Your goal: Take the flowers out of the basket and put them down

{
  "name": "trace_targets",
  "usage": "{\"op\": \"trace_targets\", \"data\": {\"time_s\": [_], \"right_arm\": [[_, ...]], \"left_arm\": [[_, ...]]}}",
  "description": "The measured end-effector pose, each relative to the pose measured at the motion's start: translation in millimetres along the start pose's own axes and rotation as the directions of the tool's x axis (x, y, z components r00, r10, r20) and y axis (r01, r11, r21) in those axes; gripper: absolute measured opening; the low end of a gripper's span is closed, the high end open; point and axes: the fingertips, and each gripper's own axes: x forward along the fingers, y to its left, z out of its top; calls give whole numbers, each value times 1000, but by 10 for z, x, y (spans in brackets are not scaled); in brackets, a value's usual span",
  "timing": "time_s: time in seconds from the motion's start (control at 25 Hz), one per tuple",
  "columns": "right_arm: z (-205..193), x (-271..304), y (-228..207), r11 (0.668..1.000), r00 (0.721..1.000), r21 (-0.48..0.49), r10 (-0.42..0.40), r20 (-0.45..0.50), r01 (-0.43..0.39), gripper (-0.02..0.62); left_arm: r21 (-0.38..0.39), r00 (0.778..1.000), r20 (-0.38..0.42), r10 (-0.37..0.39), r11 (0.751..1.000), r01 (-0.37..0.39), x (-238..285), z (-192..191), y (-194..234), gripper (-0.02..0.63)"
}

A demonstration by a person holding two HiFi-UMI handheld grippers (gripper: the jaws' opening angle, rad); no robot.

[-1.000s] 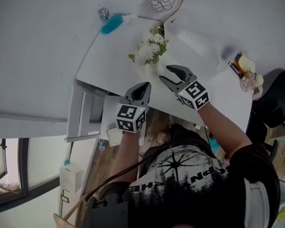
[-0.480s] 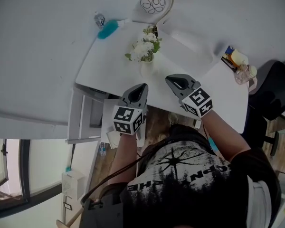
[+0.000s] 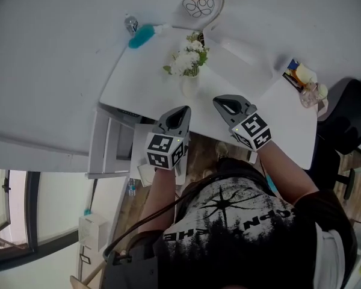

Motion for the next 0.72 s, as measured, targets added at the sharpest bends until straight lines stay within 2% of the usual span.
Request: {"op": "trace_targets", "data": {"time_s": [0.2, 0.72], "right_arm": [[14, 14, 1, 999, 1000, 32, 6, 6, -6, 17], [-66, -29, 38, 1000, 1000, 1, 15, -12, -15, 17]], "left_arm": [[2, 1000, -2, 2, 1000, -2, -8, -9, 8, 11], [13, 1000, -11, -6, 1000, 6, 23, -33, -81, 11]]}}
